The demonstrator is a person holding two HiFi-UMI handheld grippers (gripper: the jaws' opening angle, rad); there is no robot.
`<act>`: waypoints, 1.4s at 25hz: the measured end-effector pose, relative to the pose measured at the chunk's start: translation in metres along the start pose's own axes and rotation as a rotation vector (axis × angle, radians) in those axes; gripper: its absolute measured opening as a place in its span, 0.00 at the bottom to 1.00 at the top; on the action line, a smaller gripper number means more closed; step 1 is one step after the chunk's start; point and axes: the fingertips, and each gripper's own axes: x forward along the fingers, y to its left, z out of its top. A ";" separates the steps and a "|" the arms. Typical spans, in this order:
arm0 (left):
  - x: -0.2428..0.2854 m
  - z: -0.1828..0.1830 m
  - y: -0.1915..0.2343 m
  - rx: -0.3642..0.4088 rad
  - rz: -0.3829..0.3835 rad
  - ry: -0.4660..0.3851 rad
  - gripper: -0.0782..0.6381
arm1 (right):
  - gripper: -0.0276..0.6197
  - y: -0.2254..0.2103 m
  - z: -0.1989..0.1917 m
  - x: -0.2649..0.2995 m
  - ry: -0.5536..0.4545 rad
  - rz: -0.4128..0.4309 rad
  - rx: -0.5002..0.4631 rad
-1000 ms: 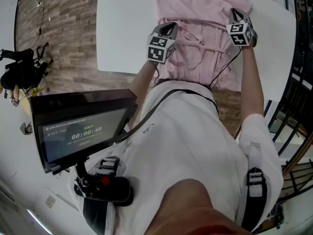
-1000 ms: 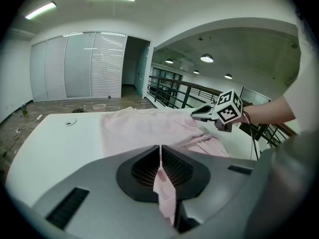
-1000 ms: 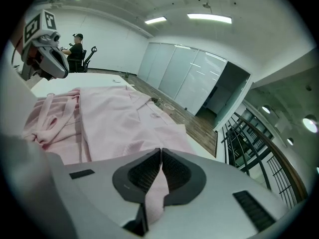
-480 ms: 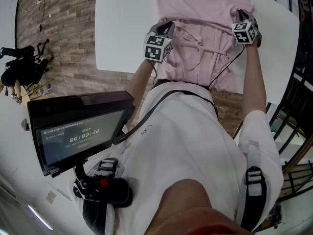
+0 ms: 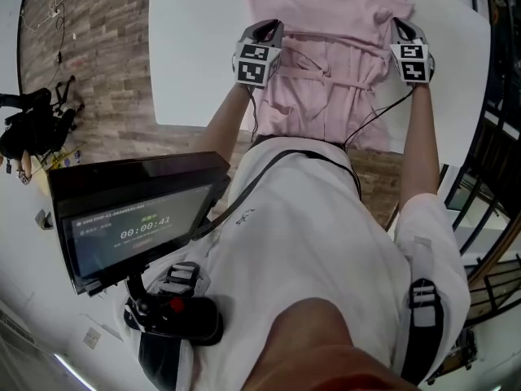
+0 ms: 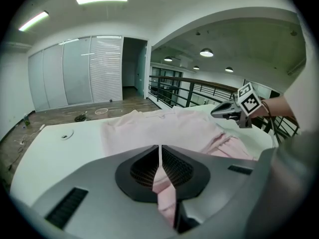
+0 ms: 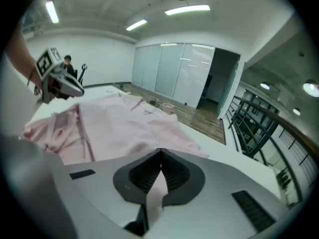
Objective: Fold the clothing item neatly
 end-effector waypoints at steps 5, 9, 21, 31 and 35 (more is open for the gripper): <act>0.041 0.011 0.000 0.053 -0.022 0.027 0.13 | 0.05 0.042 0.016 0.005 -0.042 0.091 0.163; 0.058 0.005 -0.004 0.080 -0.037 0.079 0.13 | 0.05 0.069 0.023 0.013 -0.026 0.120 0.231; 0.054 -0.024 0.001 0.060 -0.035 0.149 0.13 | 0.05 0.017 -0.048 -0.005 0.159 -0.055 0.222; 0.053 -0.024 0.004 0.066 -0.026 0.148 0.13 | 0.06 0.018 -0.019 0.002 0.064 -0.031 0.325; 0.054 -0.026 0.004 0.065 -0.021 0.152 0.13 | 0.15 0.018 -0.022 0.013 0.093 -0.013 0.355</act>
